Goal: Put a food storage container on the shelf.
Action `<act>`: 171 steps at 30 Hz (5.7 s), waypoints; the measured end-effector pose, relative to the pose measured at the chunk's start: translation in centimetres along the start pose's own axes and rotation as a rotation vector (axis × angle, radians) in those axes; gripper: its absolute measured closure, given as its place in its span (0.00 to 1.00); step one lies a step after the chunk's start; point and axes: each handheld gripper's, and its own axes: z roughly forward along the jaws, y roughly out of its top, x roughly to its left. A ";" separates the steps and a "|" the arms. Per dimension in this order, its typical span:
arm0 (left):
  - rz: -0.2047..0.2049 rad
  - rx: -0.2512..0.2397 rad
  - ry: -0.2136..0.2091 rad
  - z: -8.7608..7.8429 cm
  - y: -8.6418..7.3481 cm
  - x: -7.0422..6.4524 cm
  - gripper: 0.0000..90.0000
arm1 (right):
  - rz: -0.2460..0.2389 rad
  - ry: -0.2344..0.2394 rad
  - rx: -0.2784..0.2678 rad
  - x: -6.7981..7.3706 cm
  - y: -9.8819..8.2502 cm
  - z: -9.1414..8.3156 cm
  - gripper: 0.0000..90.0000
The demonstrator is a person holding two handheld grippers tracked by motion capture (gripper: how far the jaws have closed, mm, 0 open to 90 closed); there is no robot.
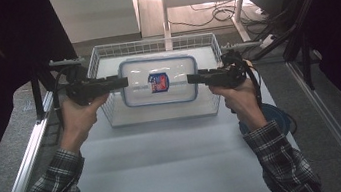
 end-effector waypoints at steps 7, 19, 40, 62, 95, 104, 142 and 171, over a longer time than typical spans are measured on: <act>-0.008 -0.007 0.004 0.1 1.8 0.6 0.60 | 0.005 -0.004 -0.019 -0.4 2.0 0.2 0.59; -0.071 -0.017 0.013 1.7 2.9 3.5 0.59 | 0.024 -0.048 -0.004 -1.7 4.1 1.9 0.59; -0.081 -0.055 0.068 3.2 2.9 4.7 0.54 | 0.076 -0.073 -0.005 -3.5 4.8 3.5 0.56; -0.068 0.005 0.137 4.0 2.2 5.3 0.57 | 0.061 -0.131 0.001 -3.5 4.9 4.3 0.46; -0.057 -0.028 0.162 3.0 1.8 3.9 0.60 | -0.034 -0.298 0.001 -2.2 5.2 4.9 0.63; 0.013 -0.086 0.186 2.1 1.5 3.0 0.40 | -0.114 -0.290 -0.005 -1.4 4.8 3.9 0.36; 0.247 0.047 0.164 1.7 -13.5 -3.8 0.08 | -0.356 -0.232 0.085 3.4 -8.2 0.7 0.00; 0.267 0.124 0.244 2.2 -22.4 -4.2 0.06 | -0.303 -0.222 0.098 3.5 -18.2 0.8 0.00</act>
